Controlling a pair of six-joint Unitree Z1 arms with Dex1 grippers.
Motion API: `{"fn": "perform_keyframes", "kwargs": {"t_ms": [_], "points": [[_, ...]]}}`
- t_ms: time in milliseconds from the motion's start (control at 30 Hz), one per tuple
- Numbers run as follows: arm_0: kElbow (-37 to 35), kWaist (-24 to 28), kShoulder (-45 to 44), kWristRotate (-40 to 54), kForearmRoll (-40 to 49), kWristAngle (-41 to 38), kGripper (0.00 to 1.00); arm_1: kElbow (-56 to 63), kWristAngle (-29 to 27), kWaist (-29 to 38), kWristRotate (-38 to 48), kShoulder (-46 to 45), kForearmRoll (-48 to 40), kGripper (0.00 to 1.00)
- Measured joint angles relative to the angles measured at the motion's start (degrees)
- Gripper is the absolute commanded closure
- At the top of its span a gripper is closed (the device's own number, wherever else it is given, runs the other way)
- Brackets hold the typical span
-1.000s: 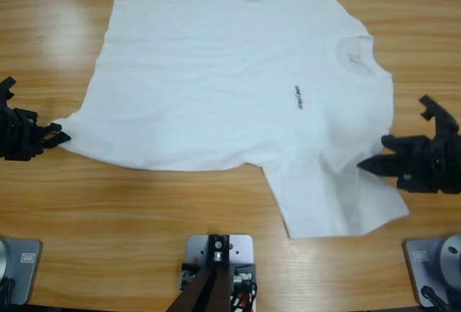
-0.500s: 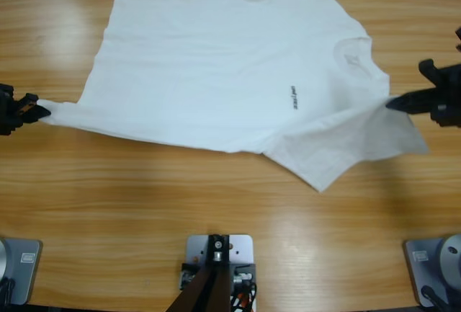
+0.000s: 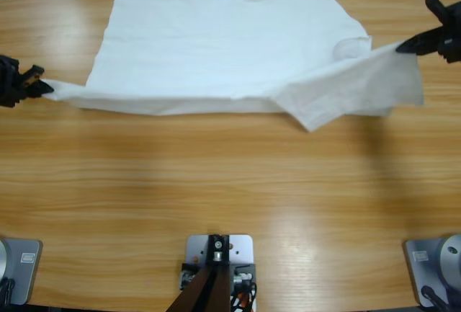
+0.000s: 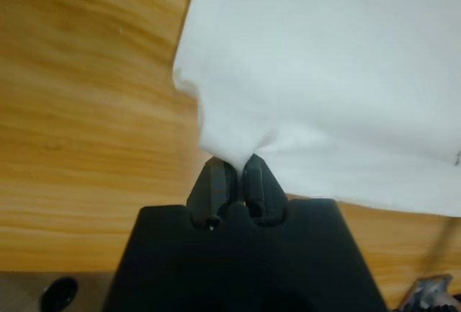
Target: Fold clothes
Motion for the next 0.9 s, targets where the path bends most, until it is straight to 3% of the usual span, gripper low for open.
{"fn": "perform_keyframes", "kwargs": {"t_ms": [900], "points": [[-13.3,1.5,16.0,4.3,2.6,0.0,1.0,-8.8,0.8,-0.7,-6.0,16.8,1.2,1.0]]}}
